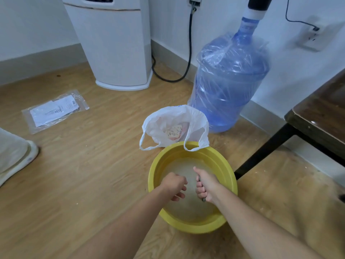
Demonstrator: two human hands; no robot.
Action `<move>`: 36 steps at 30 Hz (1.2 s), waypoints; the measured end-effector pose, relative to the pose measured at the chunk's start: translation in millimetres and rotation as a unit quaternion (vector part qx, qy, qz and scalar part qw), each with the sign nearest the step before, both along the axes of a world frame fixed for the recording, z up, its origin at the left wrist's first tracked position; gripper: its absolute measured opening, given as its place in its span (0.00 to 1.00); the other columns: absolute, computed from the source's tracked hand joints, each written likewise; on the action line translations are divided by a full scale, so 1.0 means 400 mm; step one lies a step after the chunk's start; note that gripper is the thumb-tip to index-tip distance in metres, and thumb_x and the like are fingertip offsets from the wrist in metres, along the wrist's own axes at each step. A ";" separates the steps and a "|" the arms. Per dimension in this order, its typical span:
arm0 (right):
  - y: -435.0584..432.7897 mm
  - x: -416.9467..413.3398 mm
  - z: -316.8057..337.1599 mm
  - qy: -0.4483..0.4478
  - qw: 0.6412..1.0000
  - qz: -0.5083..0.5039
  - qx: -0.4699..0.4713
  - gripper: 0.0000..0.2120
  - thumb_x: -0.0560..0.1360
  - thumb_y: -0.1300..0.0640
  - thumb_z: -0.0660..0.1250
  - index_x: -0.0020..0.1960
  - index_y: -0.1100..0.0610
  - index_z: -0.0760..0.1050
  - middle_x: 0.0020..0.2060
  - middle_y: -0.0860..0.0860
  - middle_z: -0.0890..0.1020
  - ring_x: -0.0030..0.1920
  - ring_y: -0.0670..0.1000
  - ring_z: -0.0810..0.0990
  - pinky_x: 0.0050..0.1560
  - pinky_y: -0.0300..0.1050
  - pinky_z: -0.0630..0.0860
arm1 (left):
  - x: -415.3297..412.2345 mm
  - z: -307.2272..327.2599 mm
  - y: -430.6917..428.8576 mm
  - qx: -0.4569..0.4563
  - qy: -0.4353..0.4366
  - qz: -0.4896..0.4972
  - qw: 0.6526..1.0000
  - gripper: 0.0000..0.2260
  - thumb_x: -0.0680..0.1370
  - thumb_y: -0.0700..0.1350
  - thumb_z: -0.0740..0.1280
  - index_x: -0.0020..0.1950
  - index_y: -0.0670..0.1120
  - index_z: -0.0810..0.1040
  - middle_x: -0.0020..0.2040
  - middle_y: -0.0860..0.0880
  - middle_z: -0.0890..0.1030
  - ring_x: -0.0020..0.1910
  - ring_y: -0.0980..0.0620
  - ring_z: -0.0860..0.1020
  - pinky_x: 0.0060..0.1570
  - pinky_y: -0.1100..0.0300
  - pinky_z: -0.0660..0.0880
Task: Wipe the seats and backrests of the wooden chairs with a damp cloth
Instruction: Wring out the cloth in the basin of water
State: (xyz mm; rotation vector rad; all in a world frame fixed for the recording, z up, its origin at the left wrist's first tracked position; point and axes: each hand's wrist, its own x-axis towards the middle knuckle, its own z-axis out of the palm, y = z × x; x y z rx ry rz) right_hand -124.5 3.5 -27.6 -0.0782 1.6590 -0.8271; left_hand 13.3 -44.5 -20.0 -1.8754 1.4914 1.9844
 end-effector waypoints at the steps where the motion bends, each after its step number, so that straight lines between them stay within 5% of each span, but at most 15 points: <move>1: -0.001 0.000 -0.002 -0.001 1.000 -0.004 -0.001 0.20 0.79 0.47 0.64 0.32 0.53 0.63 0.22 0.48 0.62 0.18 0.47 0.56 0.19 0.33 0.52 | 0.002 0.003 0.001 -0.001 -0.001 0.001 1.000 0.16 0.81 0.45 0.60 0.65 0.41 0.78 0.50 0.46 0.82 0.33 0.49 0.80 0.29 0.60 0.72; 9: -0.006 0.020 0.013 0.004 1.000 0.001 0.009 0.18 0.79 0.54 0.58 0.32 0.51 0.58 0.24 0.48 0.57 0.20 0.47 0.53 0.22 0.37 0.49 | 0.015 0.013 -0.001 0.007 -0.002 0.007 1.000 0.15 0.81 0.44 0.60 0.65 0.41 0.78 0.49 0.46 0.81 0.33 0.49 0.79 0.30 0.59 0.70; 13: -0.007 0.022 0.026 0.008 1.000 0.007 0.010 0.11 0.79 0.55 0.57 0.38 0.52 0.65 0.22 0.48 0.58 0.18 0.47 0.54 0.19 0.35 0.51 | 0.013 0.017 -0.006 0.013 0.002 0.008 1.000 0.15 0.81 0.44 0.60 0.64 0.41 0.78 0.48 0.46 0.80 0.31 0.50 0.78 0.29 0.60 0.70; 17: 0.000 0.005 0.030 -0.010 1.000 0.011 0.004 0.21 0.81 0.52 0.58 0.30 0.51 0.59 0.21 0.48 0.57 0.17 0.47 0.53 0.18 0.34 0.50 | 0.006 0.018 -0.009 0.015 0.000 0.004 1.000 0.15 0.81 0.44 0.60 0.64 0.41 0.78 0.47 0.46 0.80 0.32 0.49 0.79 0.29 0.60 0.70; 21: 0.010 -0.015 0.068 -0.041 0.997 0.059 0.020 0.19 0.76 0.44 0.68 0.36 0.55 0.68 0.25 0.50 0.68 0.21 0.48 0.64 0.21 0.36 0.59 | 0.006 0.015 -0.012 0.014 0.000 -0.009 1.000 0.15 0.81 0.45 0.61 0.63 0.41 0.79 0.48 0.47 0.81 0.34 0.48 0.80 0.30 0.60 0.72; 26: 0.029 -0.029 0.129 0.037 0.992 0.123 0.008 0.14 0.69 0.70 0.77 0.50 0.62 0.76 0.34 0.56 0.77 0.30 0.50 0.74 0.27 0.42 0.71 | 0.006 0.020 -0.016 0.012 0.000 -0.027 1.000 0.13 0.81 0.45 0.61 0.62 0.42 0.78 0.49 0.46 0.81 0.35 0.47 0.82 0.32 0.58 0.76; 31: 0.039 -0.058 0.161 0.092 0.986 0.140 0.017 0.13 0.68 0.69 0.79 0.51 0.65 0.81 0.34 0.57 0.84 0.31 0.50 0.81 0.26 0.39 0.74 | -0.003 0.032 -0.014 0.011 0.002 -0.039 0.999 0.14 0.81 0.45 0.61 0.62 0.42 0.79 0.50 0.46 0.81 0.37 0.46 0.82 0.34 0.58 0.76; 36: 0.053 -0.068 0.204 0.091 0.977 0.192 0.014 0.09 0.74 0.62 0.75 0.53 0.61 0.80 0.46 0.59 0.88 0.36 0.51 0.84 0.29 0.40 0.77 | -0.013 0.050 -0.008 -0.011 -0.014 -0.080 0.997 0.15 0.81 0.45 0.61 0.64 0.41 0.78 0.50 0.46 0.81 0.36 0.46 0.82 0.31 0.59 0.75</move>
